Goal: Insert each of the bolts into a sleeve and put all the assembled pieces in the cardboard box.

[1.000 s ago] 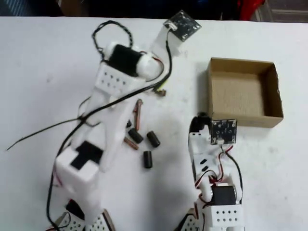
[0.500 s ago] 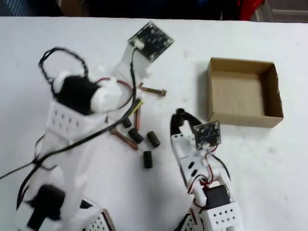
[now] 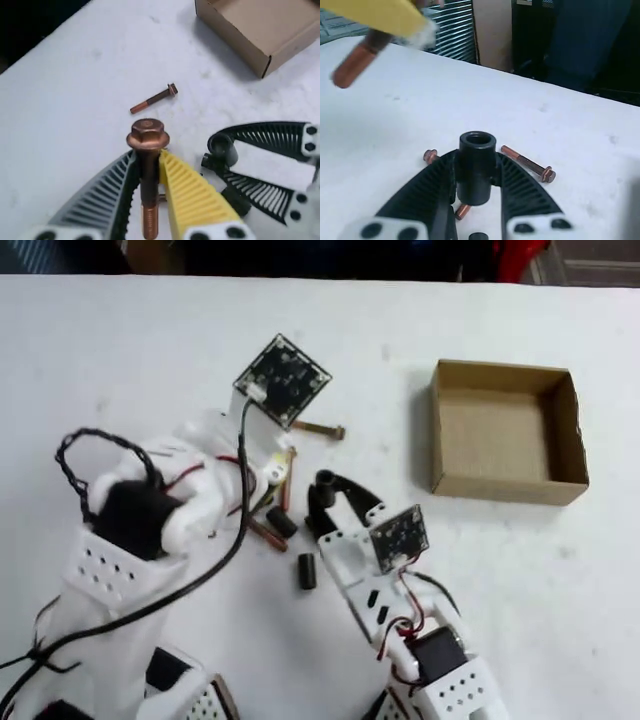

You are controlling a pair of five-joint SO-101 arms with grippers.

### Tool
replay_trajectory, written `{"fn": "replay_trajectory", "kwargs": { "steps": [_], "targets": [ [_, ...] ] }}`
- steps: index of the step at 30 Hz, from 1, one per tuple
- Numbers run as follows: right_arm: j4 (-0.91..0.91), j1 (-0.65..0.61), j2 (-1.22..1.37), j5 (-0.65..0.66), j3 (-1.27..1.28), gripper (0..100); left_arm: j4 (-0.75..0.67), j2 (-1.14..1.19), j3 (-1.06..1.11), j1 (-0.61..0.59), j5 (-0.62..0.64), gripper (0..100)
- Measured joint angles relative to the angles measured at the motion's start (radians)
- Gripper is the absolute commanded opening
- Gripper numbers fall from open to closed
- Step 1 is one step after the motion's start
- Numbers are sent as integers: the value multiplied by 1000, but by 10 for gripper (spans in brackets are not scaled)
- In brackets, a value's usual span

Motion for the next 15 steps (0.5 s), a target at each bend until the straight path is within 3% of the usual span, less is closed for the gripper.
{"fn": "replay_trajectory", "kwargs": {
  "steps": [11, 15],
  "targets": [
    [-60, -34, 0, 0, 0, 17, -466, -193, 373, 0, 6, 23],
    [-60, -34, 0, 0, 0, 17, -603, -221, 445, 0, 121, 23]
  ]
}}
